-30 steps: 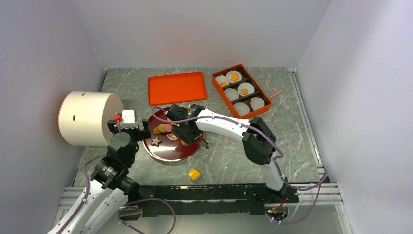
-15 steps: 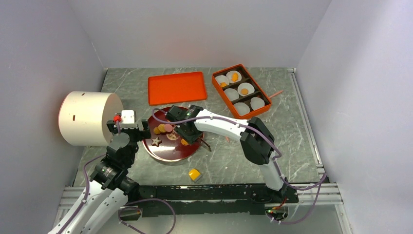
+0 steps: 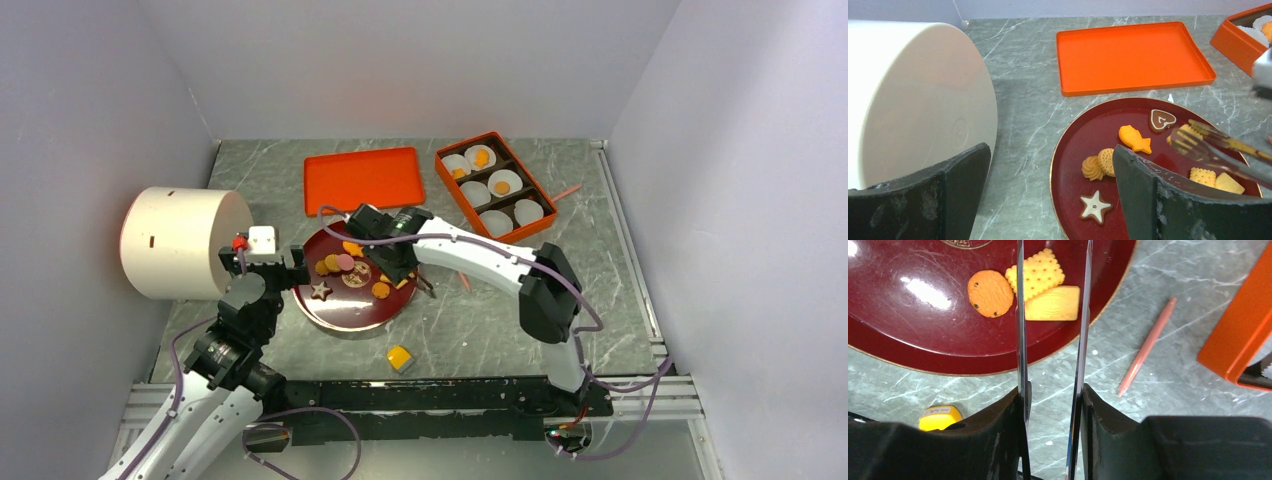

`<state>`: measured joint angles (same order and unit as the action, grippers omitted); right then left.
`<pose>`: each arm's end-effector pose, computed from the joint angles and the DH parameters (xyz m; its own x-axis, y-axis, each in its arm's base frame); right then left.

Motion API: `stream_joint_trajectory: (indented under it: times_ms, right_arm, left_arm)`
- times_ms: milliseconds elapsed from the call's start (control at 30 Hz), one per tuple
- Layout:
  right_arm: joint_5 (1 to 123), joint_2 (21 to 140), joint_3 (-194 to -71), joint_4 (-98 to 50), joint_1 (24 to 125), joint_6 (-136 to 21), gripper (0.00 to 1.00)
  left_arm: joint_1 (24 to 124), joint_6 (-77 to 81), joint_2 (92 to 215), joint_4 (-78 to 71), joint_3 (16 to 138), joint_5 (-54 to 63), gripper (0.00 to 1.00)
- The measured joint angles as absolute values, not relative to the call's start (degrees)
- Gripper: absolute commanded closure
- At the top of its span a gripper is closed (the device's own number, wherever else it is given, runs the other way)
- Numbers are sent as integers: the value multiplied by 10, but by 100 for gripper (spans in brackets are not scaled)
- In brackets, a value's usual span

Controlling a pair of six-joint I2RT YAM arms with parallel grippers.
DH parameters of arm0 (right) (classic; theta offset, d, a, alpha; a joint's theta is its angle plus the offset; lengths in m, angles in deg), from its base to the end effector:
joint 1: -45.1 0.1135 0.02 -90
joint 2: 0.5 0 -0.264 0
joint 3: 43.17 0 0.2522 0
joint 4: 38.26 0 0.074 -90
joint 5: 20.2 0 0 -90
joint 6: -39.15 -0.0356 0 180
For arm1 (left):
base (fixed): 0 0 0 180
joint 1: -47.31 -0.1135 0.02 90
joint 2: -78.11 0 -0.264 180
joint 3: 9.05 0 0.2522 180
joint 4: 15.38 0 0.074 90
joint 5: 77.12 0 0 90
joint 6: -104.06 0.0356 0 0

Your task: Pack the cookies

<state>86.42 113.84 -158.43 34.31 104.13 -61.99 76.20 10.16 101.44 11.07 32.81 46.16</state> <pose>0.2223 0.3506 0.2555 -0.6290 -0.6883 -0.3613 -0.6663 0.7168 -0.2055 0.1141 -0.0406 0.2839 -0.1155 -0.0012 -0.9933 -0.0800 0.9968 0.0081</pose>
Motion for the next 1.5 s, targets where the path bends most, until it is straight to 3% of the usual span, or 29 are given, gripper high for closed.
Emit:
stream_joint_trajectory:
  times_ms: [233, 800, 1500]
  right_arm:
    - [880, 1091, -1585, 348, 1001, -619, 59]
    - [902, 1035, -1557, 335, 754, -588, 59]
    - [846, 1088, -1499, 261, 692, -572, 59]
  left_arm:
    - [762, 101, 1014, 110, 328, 461, 3]
    - [762, 101, 1007, 110, 328, 457, 3]
    - [762, 101, 1008, 109, 328, 453, 4]
